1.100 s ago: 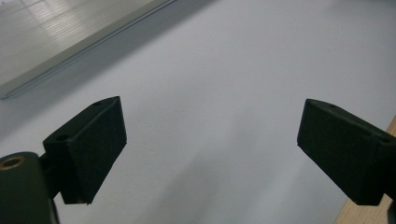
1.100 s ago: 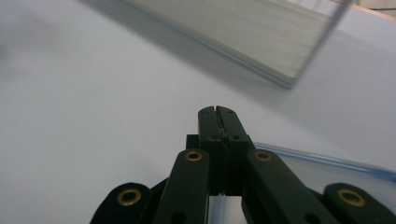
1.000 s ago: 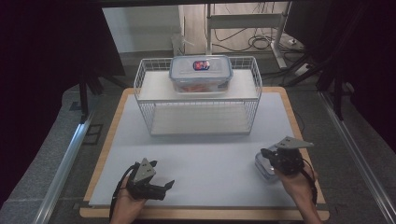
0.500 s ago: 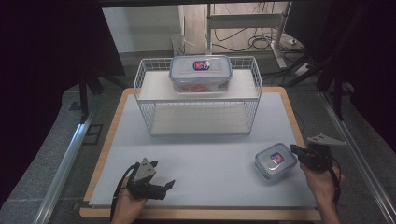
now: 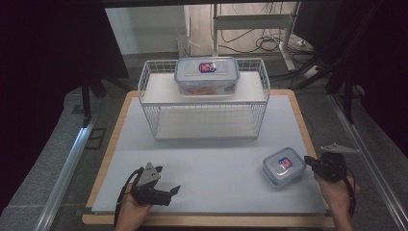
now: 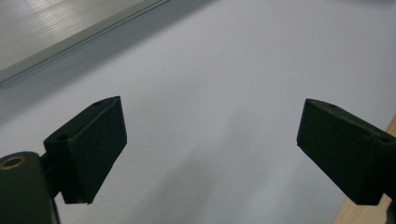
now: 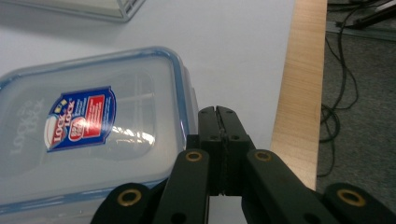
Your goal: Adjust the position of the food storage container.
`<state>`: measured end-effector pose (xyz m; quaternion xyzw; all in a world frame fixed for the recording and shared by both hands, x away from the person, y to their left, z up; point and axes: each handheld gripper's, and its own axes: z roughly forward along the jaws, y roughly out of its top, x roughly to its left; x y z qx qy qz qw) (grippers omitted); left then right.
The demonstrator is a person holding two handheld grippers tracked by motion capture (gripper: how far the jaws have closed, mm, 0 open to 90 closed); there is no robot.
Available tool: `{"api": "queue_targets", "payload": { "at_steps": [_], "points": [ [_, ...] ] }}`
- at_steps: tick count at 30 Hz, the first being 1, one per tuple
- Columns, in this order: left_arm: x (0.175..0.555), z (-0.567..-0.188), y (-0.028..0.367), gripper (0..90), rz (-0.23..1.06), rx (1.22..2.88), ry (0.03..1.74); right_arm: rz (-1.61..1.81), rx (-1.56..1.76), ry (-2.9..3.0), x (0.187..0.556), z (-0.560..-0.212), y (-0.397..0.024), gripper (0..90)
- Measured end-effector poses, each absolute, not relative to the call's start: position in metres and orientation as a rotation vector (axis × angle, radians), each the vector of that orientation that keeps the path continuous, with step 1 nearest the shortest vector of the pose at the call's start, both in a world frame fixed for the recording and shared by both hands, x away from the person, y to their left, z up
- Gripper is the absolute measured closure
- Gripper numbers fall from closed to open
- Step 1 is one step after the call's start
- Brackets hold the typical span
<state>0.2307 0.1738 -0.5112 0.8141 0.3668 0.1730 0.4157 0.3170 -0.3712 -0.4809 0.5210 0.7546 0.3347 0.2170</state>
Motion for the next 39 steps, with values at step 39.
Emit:
{"api": "queue_targets", "payload": {
  "at_steps": [39],
  "points": [
    [0.232, -0.514, 0.169, 8.0, 0.425, 2.078, 0.917, 1.01, 1.239, 2.391, 0.31, -0.486, -0.302, 90.0]
  ]
}}
